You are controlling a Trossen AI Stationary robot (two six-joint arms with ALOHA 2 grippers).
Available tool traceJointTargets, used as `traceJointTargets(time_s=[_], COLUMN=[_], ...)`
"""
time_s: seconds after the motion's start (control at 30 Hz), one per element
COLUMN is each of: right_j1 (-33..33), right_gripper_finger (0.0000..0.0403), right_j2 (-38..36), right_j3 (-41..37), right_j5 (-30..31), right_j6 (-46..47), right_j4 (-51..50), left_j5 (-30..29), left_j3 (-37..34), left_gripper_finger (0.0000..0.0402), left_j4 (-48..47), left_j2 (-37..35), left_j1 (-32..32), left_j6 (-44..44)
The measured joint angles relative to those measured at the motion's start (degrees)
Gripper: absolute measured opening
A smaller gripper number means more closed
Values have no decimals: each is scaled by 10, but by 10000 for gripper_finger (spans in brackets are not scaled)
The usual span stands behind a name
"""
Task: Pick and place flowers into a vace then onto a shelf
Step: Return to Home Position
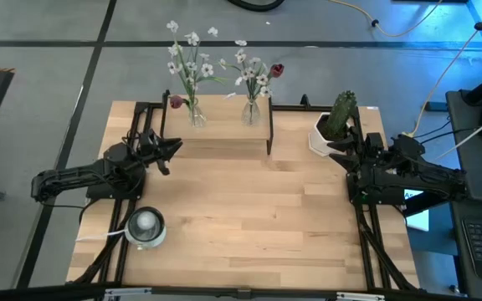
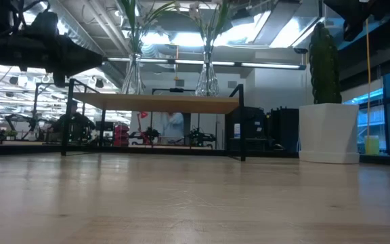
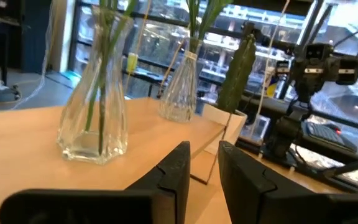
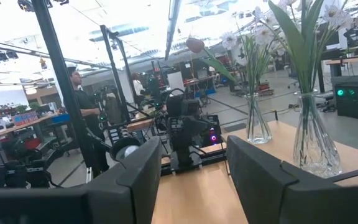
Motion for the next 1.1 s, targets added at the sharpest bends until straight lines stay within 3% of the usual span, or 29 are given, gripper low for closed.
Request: traceJointTargets(time_s=[0.47, 0.8, 0.9, 1.1], right_j1=[0, 0, 0, 0], right_gripper_finger=[185, 185, 185, 185], right_j2=[0, 1, 0, 1], right_j3=[0, -1, -33, -148], right_j5=[1, 37, 69, 72], right_j6=[-31, -62, -59, -57], right_j4=[-7, -22, 33, 202], left_j5=[-3, -2, -2, -3], left_j3=[0, 0, 0, 0], left_gripper_finger=[62, 60, 59, 59], left_j4=[-34, -35, -35, -35], left_j2=[4, 4, 4, 4], left_j1=[0, 0, 0, 0], left_j6=[10, 10, 10, 10])
